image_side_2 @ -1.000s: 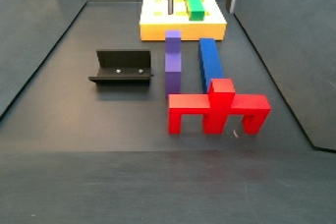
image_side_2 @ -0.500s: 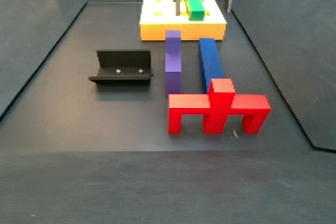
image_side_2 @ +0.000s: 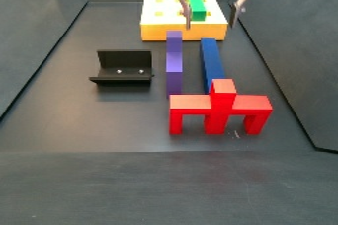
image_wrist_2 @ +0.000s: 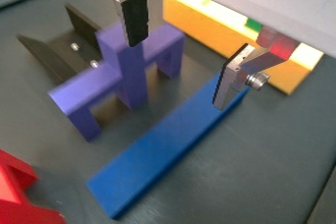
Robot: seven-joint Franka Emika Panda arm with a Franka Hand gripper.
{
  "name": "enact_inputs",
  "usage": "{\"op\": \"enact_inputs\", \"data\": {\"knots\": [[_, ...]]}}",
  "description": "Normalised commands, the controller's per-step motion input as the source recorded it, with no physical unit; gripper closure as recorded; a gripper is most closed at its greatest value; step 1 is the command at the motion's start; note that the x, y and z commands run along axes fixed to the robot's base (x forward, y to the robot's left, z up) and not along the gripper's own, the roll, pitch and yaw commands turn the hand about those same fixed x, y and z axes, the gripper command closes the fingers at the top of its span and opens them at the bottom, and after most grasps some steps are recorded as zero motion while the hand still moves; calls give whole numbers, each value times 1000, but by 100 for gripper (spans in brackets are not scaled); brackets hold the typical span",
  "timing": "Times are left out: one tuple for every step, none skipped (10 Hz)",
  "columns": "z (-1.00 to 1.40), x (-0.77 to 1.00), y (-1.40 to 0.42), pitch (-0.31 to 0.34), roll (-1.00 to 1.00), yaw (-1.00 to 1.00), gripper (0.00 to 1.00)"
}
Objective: Pick up the blue object. Move up. Move to above the board. Insert the blue object.
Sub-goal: Pick up the blue object.
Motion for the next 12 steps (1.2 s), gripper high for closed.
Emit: {"op": "enact_inputs", "data": {"knots": [[-431, -363, 0, -121, 57, -114, 0], [-363, -329, 0, -121, 0, -123, 0], [-494, 0, 0, -99, 0, -29, 0], [-554, 31, 0, -80, 43, 0, 0], [-520, 0, 0, -64, 54, -14, 0], [-440, 0, 0, -53, 33, -29, 0], [-371, 0, 34, -47, 14, -29, 0], [-314, -40, 100, -46, 13, -46, 0], [-291, -63, 169, -40, 0, -69, 0], [-266, -100, 183, -44, 0, -97, 0], [-223, -120, 206, -34, 0, -154, 0], [-194, -46, 0, -34, 0, -117, 0]]}}
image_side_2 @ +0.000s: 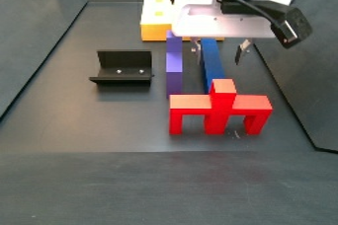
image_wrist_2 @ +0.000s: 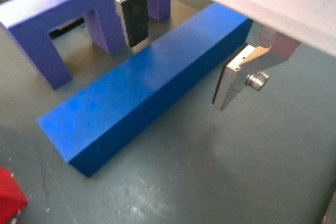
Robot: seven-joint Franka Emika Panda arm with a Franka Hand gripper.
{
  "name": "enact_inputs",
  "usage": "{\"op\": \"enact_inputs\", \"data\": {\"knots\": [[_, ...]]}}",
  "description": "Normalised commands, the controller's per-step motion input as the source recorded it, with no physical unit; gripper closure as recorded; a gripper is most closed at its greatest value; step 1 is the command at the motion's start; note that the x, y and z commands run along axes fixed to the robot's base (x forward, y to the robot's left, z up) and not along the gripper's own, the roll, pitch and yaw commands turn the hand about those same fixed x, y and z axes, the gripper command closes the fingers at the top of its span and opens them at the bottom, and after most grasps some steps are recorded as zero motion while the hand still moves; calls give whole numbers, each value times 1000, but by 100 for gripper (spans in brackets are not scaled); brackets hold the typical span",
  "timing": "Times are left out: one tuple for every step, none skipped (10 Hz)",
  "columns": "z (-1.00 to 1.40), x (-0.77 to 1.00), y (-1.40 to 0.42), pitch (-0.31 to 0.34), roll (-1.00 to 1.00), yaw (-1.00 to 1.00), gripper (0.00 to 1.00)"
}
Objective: Pick up the blue object. Move up. Move to above the board. Insert the blue object.
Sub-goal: Pick up the blue object.
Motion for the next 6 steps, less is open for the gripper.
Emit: {"op": "enact_inputs", "data": {"knots": [[-229, -20, 0, -50, 0, -114, 0], [-194, 0, 0, -44, 0, -74, 0], [-137, 0, -71, -20, 0, -49, 0], [-154, 0, -49, -6, 0, -31, 0], [-143, 3, 0, 0, 0, -31, 0], [-123, 20, 0, 0, 0, -23, 0]]}}
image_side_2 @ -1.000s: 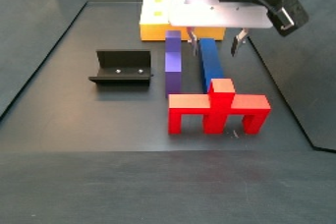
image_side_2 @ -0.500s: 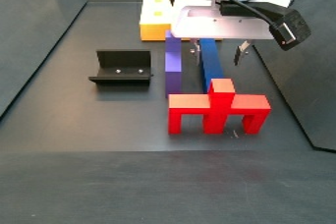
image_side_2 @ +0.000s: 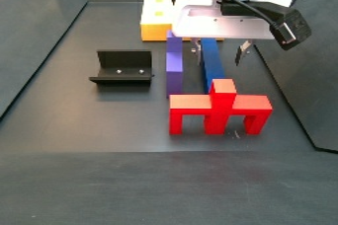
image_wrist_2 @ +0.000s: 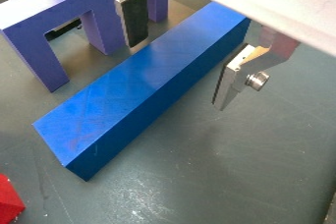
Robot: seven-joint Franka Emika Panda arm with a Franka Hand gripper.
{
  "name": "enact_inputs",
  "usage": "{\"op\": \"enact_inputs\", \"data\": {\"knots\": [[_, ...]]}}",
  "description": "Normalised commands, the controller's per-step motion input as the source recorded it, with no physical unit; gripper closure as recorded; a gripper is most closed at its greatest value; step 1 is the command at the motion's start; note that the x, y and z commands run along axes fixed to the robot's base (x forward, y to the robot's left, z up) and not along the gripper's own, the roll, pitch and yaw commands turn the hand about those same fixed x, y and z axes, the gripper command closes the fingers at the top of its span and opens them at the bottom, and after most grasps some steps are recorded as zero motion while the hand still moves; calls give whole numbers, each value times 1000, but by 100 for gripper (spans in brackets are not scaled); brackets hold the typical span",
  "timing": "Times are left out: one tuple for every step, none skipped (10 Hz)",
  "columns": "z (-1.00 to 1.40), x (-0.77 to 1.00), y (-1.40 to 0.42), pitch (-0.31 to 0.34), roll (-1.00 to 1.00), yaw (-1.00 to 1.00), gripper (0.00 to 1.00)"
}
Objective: Pick up the blue object. Move up. Move to above the board. Insert the blue object.
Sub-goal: Pick up the blue object.
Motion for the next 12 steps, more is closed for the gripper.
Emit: {"op": "enact_inputs", "data": {"knots": [[-129, 17, -11, 0, 0, -43, 0], [-151, 37, -14, -1, 0, -57, 0], [-129, 23, 0, 0, 0, -43, 0], [0, 3, 0, 0, 0, -43, 0], [243, 0, 0, 0, 0, -29, 0], [380, -71, 0, 0, 0, -3, 0], [400, -14, -23, 0, -23, -20, 0], [211, -31, 0, -10, -43, -31, 0], [0, -257, 0, -90, 0, -31, 0], [0, -186, -43, -91, 0, -63, 0], [-94, -37, 0, -56, 29, -66, 0], [-109, 0, 0, -29, 27, -66, 0]]}}
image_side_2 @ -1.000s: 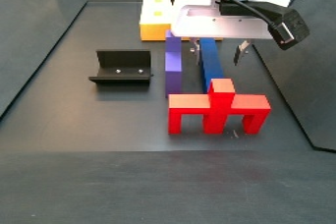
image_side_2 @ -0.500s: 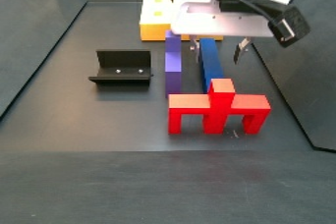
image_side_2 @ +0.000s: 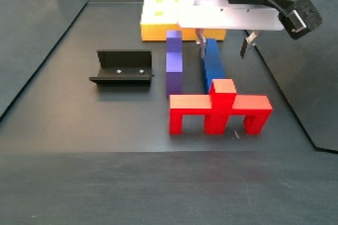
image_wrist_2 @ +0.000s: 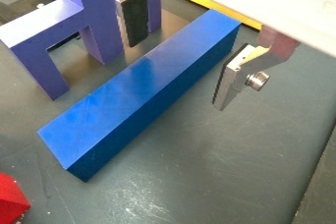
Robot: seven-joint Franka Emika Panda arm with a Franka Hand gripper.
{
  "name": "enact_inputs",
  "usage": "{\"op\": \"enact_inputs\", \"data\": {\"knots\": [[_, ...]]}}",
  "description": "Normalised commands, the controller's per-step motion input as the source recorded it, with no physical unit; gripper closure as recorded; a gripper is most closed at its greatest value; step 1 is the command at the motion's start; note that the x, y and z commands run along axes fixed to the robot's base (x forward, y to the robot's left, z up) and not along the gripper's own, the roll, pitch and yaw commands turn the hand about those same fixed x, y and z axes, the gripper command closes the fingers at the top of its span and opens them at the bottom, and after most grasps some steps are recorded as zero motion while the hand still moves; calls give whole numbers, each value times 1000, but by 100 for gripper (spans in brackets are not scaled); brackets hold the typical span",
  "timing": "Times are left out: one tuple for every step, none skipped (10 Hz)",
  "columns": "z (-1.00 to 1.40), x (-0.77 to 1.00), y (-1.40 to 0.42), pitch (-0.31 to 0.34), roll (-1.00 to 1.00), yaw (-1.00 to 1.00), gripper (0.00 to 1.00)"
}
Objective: Pick up the blue object. Move up. Move to above the board. Insert the blue object.
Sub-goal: Pick up the blue object.
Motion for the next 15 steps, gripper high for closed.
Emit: {"op": "enact_inputs", "data": {"knots": [[-120, 0, 0, -27, 4, -77, 0], [-100, 174, 0, -29, 0, -43, 0], [-114, 171, 0, -27, -4, -43, 0], [-111, 43, 0, -34, 0, -37, 0], [-163, 11, 0, -63, -17, -29, 0], [-217, 11, 0, -83, -23, -9, 0], [-91, 0, -211, -90, 0, 0, 0], [-123, 23, -354, -99, 59, 0, 0], [-263, 91, -129, -69, 26, 0, 0], [-340, 0, 29, -86, 6, -40, 0], [-337, 0, 134, -93, 37, -34, 0], [-260, 0, 0, -66, 64, -34, 0], [-40, 0, -46, -4, 53, -49, 0], [0, 49, -89, 0, 63, -51, 0], [171, 80, -111, 11, 50, -60, 0]]}}
